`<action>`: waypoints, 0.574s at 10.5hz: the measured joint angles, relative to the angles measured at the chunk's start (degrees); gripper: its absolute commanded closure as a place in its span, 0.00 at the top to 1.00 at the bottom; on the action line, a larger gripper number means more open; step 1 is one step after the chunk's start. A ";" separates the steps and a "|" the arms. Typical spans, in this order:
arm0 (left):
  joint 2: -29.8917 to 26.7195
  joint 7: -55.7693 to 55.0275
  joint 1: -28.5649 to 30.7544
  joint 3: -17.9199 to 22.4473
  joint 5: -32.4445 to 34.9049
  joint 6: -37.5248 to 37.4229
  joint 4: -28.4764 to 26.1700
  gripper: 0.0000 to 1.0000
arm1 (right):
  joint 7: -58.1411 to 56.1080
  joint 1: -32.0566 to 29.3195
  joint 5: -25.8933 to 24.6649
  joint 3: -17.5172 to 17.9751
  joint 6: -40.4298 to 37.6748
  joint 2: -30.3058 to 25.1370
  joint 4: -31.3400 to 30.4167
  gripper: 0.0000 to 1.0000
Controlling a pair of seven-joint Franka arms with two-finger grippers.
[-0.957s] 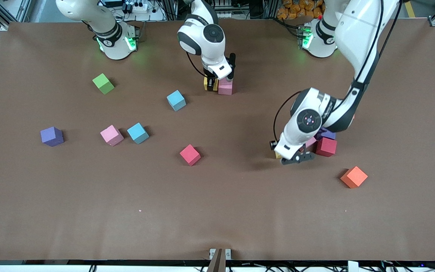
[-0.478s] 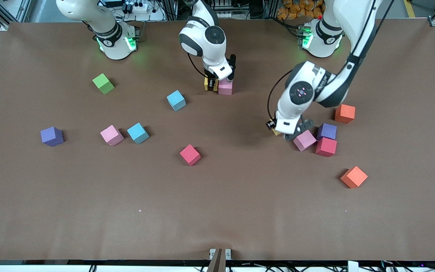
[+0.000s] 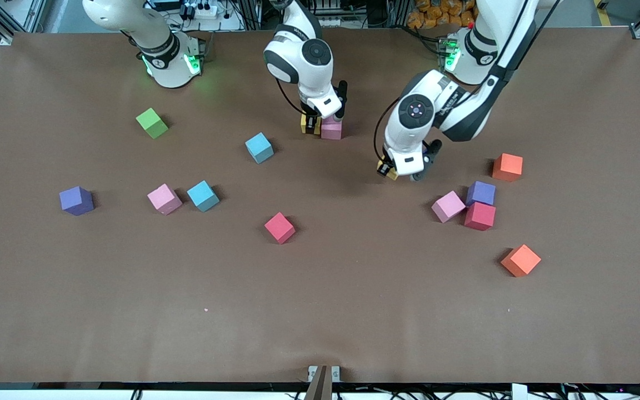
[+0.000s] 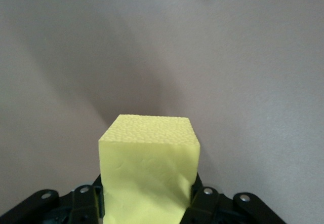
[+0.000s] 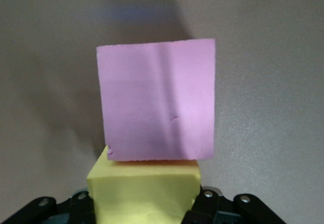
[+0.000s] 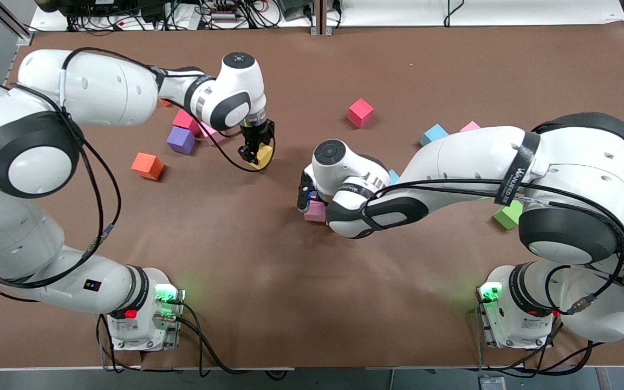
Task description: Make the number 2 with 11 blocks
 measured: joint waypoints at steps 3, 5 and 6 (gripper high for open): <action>-0.01 -8.92 0.89 -2.18 0.00 3.19 -2.27 0.16 | 0.04 0.00 0.00 -0.02 1.16 0.83 0.14 0.00; -0.09 -14.93 1.53 -3.58 0.02 6.09 -4.11 0.15 | 0.09 0.00 0.00 -0.05 1.16 0.87 0.24 0.99; -0.38 -17.33 1.60 -4.33 0.02 7.83 -5.21 0.14 | 0.19 0.00 0.00 -0.05 1.16 0.88 0.27 1.00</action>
